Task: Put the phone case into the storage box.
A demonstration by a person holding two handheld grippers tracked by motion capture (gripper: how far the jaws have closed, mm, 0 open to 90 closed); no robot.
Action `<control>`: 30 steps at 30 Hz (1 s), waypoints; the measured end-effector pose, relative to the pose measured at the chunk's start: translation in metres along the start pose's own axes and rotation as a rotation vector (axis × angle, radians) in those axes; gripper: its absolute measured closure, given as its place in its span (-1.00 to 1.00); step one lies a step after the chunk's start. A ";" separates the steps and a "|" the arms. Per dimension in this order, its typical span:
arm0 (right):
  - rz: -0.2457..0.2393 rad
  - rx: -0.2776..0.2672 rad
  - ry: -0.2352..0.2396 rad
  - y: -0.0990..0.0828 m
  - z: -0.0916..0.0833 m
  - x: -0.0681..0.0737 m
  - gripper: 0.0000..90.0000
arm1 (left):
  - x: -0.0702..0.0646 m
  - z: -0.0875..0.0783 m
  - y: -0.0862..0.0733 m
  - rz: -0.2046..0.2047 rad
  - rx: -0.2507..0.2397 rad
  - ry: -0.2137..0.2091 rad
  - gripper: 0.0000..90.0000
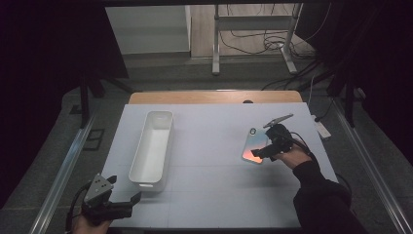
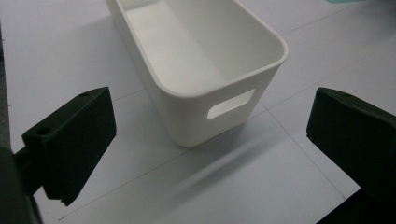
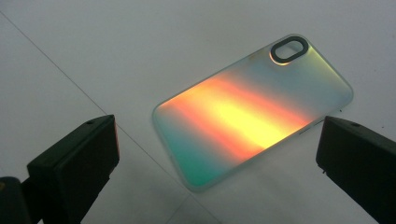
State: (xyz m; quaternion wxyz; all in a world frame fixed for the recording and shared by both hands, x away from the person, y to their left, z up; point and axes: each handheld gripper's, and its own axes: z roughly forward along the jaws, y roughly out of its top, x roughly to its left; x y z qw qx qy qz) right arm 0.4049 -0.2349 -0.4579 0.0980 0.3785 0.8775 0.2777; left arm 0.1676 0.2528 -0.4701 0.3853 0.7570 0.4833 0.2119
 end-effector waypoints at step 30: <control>-0.006 0.064 -0.029 0.021 0.017 -0.006 -0.35 | 0.000 0.000 0.000 0.002 0.002 0.002 -0.95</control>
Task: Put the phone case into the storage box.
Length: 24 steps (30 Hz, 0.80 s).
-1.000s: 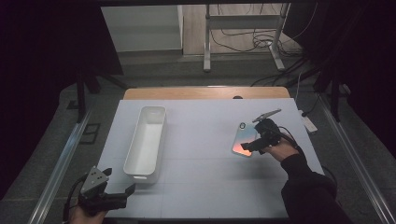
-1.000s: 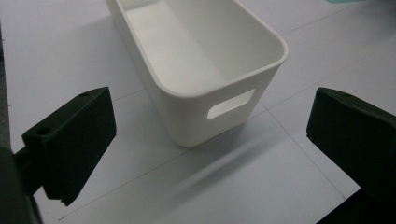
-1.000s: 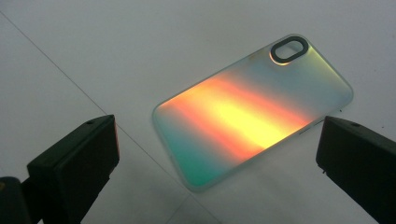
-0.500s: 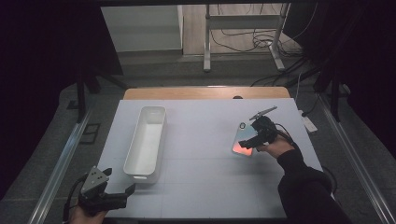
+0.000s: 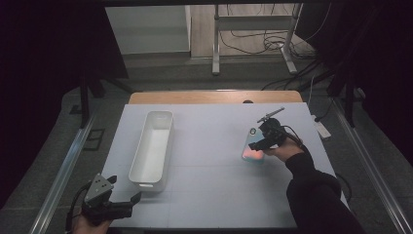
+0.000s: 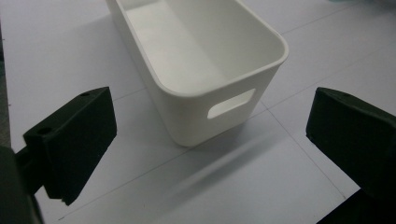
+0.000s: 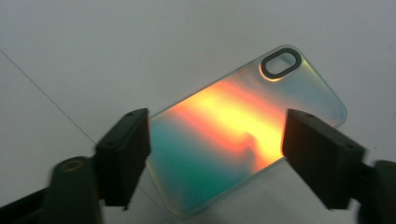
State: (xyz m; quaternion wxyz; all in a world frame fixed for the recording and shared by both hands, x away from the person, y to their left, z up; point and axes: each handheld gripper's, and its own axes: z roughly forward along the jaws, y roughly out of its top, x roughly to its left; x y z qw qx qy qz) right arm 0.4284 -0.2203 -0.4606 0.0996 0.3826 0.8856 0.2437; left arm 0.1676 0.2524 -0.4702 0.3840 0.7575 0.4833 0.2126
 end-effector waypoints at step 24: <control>-0.069 0.068 0.084 0.008 0.020 0.011 0.99 | 0.000 0.000 0.000 0.003 0.002 -0.002 -0.94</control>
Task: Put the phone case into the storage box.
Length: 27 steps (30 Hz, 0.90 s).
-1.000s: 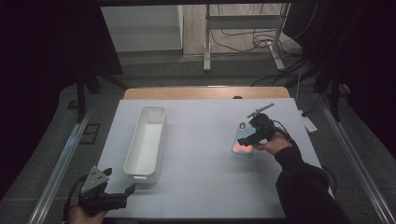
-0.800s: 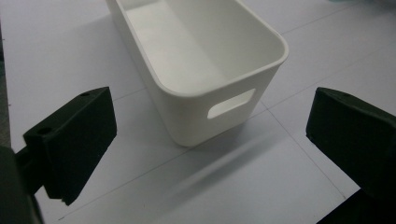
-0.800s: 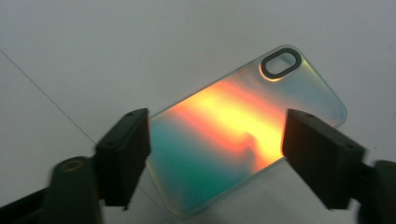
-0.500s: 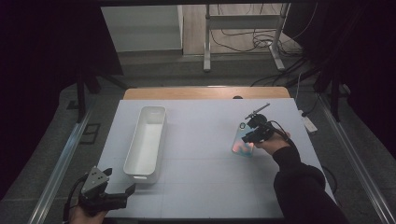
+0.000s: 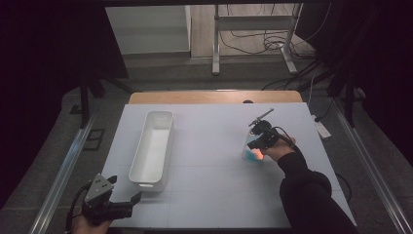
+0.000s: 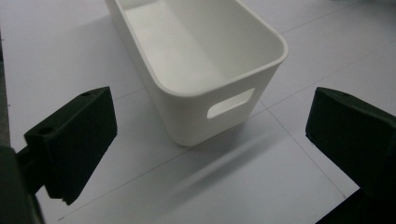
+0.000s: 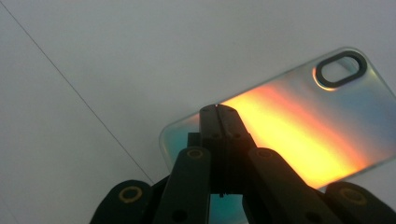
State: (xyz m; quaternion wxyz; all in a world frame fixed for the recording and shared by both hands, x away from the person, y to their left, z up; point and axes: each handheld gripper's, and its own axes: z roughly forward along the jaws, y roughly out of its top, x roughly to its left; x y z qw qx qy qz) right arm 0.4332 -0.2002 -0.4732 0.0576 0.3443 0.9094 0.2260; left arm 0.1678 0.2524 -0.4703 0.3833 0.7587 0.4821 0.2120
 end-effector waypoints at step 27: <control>-0.040 0.039 0.034 0.014 0.033 0.021 0.99 | 0.000 0.000 0.000 -0.001 0.005 -0.003 -0.94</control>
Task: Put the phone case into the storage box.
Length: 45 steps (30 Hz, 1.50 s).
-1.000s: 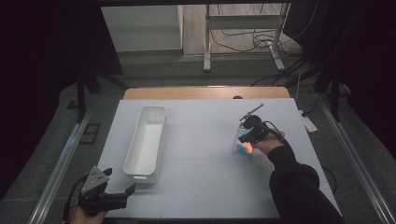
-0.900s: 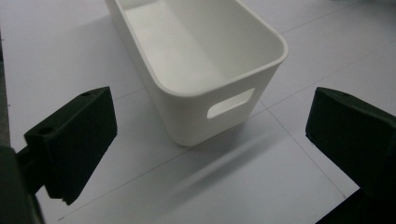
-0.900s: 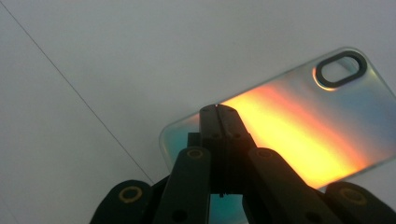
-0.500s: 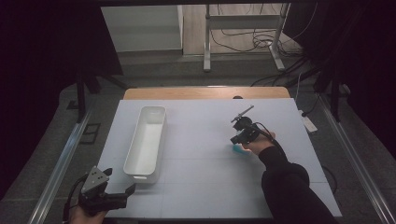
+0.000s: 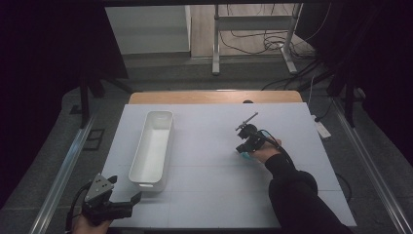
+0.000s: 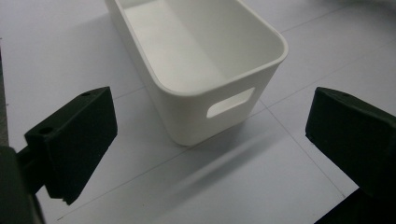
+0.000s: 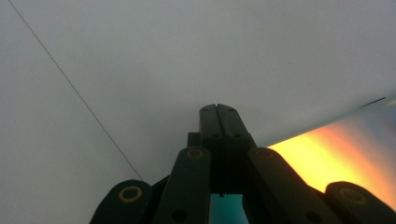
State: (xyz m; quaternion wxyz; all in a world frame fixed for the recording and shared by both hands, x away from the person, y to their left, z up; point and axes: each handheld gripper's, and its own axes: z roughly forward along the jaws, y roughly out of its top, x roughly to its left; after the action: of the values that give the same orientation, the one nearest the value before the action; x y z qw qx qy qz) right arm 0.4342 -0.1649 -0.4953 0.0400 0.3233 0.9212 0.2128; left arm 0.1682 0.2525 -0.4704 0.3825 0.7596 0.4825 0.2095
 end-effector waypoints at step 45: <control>0.090 0.015 -0.042 -0.056 -0.028 -0.032 0.99 | -0.001 0.001 0.000 0.005 0.007 0.007 -0.93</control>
State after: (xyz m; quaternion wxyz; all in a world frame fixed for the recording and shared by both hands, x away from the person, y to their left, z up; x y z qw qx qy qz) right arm 0.4210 -0.2344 -0.4954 0.0471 0.3689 0.9063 0.2008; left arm 0.1686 0.2510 -0.4705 0.3779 0.7614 0.4826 0.2113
